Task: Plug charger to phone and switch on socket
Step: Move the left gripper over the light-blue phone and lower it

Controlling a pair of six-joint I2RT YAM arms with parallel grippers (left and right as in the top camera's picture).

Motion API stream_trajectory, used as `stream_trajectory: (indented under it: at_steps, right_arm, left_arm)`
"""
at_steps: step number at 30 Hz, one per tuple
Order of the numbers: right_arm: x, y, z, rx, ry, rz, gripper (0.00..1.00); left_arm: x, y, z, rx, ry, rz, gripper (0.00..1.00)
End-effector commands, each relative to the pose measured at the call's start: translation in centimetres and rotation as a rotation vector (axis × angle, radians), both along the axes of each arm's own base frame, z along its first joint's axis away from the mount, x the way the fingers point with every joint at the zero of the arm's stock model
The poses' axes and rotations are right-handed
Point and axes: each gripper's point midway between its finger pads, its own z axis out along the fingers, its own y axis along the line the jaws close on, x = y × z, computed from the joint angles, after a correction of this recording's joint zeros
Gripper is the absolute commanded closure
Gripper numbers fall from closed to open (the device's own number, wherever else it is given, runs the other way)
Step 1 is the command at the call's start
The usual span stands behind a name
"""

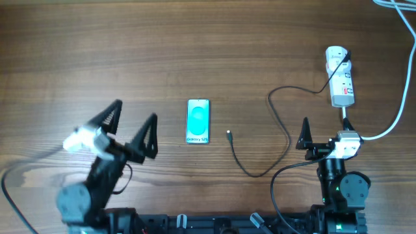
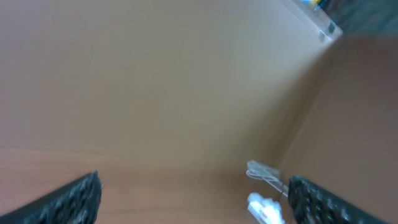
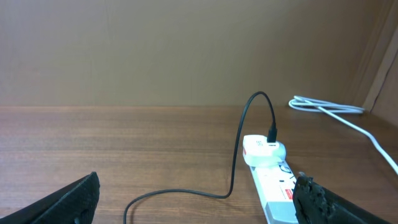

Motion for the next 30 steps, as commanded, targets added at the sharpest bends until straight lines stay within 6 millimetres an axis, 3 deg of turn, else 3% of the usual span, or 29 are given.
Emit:
stream_trajectory:
  at_steps: [1,4,7,12,17,19,23,30]
  right_arm:
    - [0.0,0.2,0.1,-0.013,-0.005,0.01,0.0]
    - [0.0,0.2,0.1,-0.014,-0.005,0.01,0.0]
    - [0.0,0.2,0.1,-0.013,-0.005,0.01,0.0]
    - [0.0,0.2,0.1,-0.013,-0.005,0.01,0.0]
    - [0.0,0.2,0.1,-0.013,-0.005,0.01,0.0]
    - [0.0,0.2,0.1,-0.013,-0.005,0.01,0.0]
    - [0.0,0.2,0.1,-0.014,-0.005,0.01,0.0]
    - [0.0,0.2,0.1,-0.013,-0.005,0.01,0.0]
  left_arm:
    - [3.1,-0.1,0.3,0.076,0.256,-0.001,0.0]
    - [5.0,-0.3,-1.8,0.189,0.559,-0.04,0.0]
    - [5.5,-1.7,-3.0,0.15,0.835,-0.149,0.0]
    - [7.3,-1.3,-5.2,0.164,1.038,-0.098,0.0]
    - [6.1,-2.7,-6.4,0.227,1.284,-0.087,0.0]
    - [6.2,-3.5,-7.4,0.334,1.429,-0.045,0.0]
    - [7.2,-3.7,-11.1,0.461,1.574,0.102,0.0]
    - [9.6,-8.3,-17.3,0.562,1.639,0.047,0.0]
